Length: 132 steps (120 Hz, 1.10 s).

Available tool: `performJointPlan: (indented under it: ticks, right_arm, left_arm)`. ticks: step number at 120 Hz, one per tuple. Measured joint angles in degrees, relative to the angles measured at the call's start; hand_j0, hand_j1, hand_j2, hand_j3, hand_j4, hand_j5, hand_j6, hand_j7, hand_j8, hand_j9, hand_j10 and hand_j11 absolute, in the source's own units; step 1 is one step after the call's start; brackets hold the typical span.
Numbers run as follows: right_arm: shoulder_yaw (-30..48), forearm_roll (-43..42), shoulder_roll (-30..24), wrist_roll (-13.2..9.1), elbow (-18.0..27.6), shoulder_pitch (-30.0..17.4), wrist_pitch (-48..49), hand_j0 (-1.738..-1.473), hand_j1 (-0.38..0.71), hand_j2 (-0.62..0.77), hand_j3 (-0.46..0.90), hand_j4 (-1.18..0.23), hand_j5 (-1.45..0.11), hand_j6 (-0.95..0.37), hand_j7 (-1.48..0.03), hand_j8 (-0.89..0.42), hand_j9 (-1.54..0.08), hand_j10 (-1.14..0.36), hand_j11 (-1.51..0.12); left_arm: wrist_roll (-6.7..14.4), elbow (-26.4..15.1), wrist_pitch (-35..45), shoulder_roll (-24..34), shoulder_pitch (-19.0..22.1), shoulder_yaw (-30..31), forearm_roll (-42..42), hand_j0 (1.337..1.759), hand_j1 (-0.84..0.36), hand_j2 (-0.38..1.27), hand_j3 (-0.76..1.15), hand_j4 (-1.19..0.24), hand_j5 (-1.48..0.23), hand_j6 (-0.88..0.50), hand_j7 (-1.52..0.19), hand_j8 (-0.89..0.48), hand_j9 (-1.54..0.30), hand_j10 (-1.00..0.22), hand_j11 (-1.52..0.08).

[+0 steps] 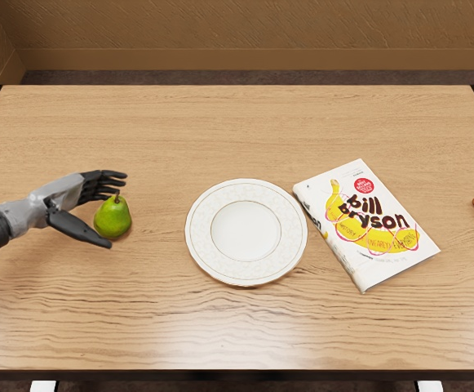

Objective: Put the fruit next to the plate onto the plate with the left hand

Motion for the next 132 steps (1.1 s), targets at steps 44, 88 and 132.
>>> performJointPlan:
  ticks: [44, 88, 132]
  right_arm:
    - [0.0, 0.0, 0.0, 0.0, 0.0, 0.0, 0.0, -1.658, -0.35, 0.0, 0.0, 0.0, 0.0, 0.0, 0.0, 0.0, 0.0, 0.0, 0.0]
    - [0.0, 0.0, 0.0, 0.0, 0.0, 0.0, 0.0, -1.658, -0.35, 0.0, 0.0, 0.0, 0.0, 0.0, 0.0, 0.0, 0.0, 0.0, 0.0]
    - [0.0, 0.0, 0.0, 0.0, 0.0, 0.0, 0.0, -1.658, -0.35, 0.0, 0.0, 0.0, 0.0, 0.0, 0.0, 0.0, 0.0, 0.0, 0.0]
  left_arm:
    - [-0.1, 0.1, 0.1, -0.1, 0.6, -0.1, 1.2, 1.658, -0.12, 0.09, 0.0, -0.41, -0.5, -0.41, -0.5, -0.37, -0.5, -0.37, -0.51]
    - [0.1, 0.4, 2.4, -0.1, 1.1, 0.0, 1.3, 1.657, -0.2, 0.12, 0.0, -0.49, -0.65, -0.49, -0.65, -0.43, -0.65, -0.47, -0.66]
    - [0.2, 0.4, 2.6, -0.2, 1.5, -0.2, 1.1, 1.653, -0.19, 0.15, 0.0, -0.58, -0.77, -0.46, -0.79, -0.39, -0.81, -0.42, -0.83]
